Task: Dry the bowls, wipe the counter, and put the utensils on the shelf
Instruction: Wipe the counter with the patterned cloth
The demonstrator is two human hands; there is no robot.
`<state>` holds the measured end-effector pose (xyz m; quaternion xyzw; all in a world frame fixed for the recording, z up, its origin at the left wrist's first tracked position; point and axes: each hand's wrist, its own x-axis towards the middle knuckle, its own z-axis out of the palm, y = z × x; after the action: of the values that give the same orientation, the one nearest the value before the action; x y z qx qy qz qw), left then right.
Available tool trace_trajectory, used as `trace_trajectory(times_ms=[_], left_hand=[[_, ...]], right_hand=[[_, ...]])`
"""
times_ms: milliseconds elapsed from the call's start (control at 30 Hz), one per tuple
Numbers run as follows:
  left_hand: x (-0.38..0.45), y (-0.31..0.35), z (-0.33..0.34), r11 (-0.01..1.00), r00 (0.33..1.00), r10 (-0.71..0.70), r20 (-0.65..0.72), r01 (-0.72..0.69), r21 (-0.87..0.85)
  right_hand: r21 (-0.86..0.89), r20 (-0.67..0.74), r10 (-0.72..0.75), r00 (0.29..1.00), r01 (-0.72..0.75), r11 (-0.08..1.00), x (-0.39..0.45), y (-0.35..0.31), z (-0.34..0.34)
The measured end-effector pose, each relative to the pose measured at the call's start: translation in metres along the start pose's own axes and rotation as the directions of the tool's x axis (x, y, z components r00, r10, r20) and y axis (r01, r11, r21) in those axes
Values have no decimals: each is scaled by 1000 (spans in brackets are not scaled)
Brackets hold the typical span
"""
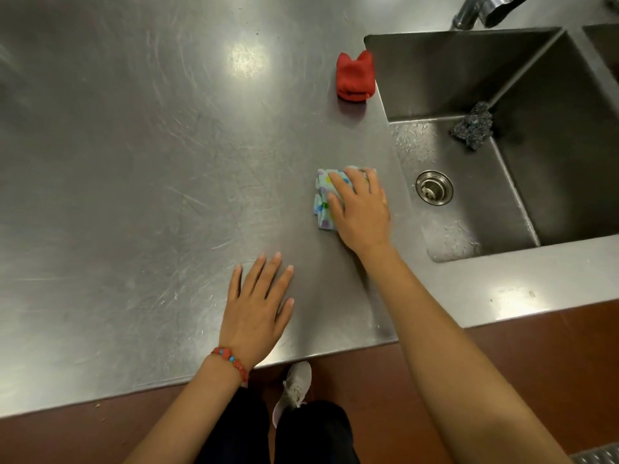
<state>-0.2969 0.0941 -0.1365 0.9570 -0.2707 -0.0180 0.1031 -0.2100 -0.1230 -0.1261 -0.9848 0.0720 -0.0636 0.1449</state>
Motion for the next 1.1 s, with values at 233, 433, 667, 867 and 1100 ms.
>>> trace_trajectory(times_ms=[233, 433, 667, 867, 1100], left_hand=[[1, 3, -10, 999, 998, -21, 66, 19, 28], [7, 3, -25, 994, 994, -62, 92, 69, -83], [26, -15, -40, 981, 995, -58, 80, 72, -182], [43, -28, -48, 980, 996, -53, 74, 66, -186], [55, -26, -39, 985, 988, -87, 125, 104, -139]], right_hand=[[64, 50, -92, 995, 88, 994, -68, -24, -8], [489, 92, 419, 903, -408, 771, -64, -29, -31], [258, 277, 670, 689, -725, 639, -53, -39, -39], [536, 304, 644, 702, -685, 493, -57, -40, -52], [703, 367, 684, 630, -670, 240, -32, -19, -52]])
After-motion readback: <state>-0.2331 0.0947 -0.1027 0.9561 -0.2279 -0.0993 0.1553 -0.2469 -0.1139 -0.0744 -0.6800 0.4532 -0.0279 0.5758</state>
